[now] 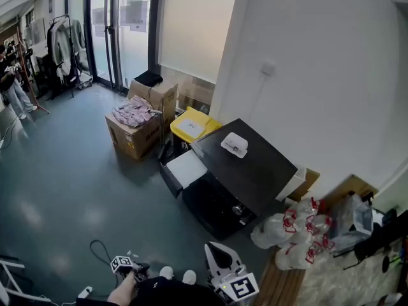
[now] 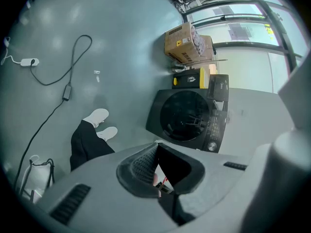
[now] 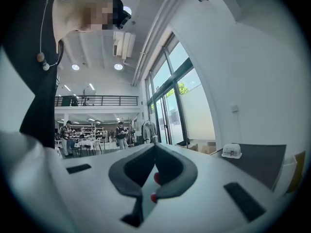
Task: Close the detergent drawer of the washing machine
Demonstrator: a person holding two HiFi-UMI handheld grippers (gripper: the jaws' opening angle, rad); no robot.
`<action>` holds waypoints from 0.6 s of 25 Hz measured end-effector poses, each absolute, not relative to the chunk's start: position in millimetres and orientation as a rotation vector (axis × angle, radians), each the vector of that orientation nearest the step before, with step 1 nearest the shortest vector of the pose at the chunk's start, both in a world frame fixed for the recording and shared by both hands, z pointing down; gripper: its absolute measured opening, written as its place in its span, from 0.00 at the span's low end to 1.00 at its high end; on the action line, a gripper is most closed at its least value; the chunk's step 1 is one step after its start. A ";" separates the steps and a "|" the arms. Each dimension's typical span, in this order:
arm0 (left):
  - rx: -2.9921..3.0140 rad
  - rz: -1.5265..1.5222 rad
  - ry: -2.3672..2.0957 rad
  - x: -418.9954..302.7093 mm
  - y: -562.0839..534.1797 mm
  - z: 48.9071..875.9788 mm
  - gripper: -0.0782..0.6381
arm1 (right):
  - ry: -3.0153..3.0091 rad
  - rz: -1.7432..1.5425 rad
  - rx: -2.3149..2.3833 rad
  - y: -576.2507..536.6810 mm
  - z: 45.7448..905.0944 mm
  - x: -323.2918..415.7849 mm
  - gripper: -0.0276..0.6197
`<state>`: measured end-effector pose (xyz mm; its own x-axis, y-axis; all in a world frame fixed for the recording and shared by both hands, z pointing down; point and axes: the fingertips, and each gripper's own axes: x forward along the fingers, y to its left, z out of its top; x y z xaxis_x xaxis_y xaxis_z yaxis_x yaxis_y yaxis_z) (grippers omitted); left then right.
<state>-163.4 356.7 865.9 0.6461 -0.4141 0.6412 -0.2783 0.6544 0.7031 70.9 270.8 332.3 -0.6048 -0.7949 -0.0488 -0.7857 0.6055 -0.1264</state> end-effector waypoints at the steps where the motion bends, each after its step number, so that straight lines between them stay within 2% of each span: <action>1: 0.899 -0.087 -0.900 -164.8 356.4 863.6 0.11 | 2.729 -0.157 -1.370 270.5 338.1 72.9 0.04; 6: 1.282 -0.045 -1.064 -181.9 298.7 811.3 0.11 | 2.705 -0.153 -1.431 265.8 347.0 83.1 0.04; 11: 1.989 0.008 -1.313 -163.6 207.1 656.5 0.11 | 2.667 -0.070 -1.493 250.5 345.3 92.6 0.04; 15: 2.416 0.044 -1.425 -128.5 181.7 529.6 0.11 | 2.652 -0.042 -1.523 240.5 351.7 93.7 0.04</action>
<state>-128.5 181.7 529.6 0.4980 -0.8452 0.1941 -0.8555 -0.4423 0.2692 93.7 240.5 351.7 -0.5013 -0.8633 -0.0582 -0.8610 0.5044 -0.0647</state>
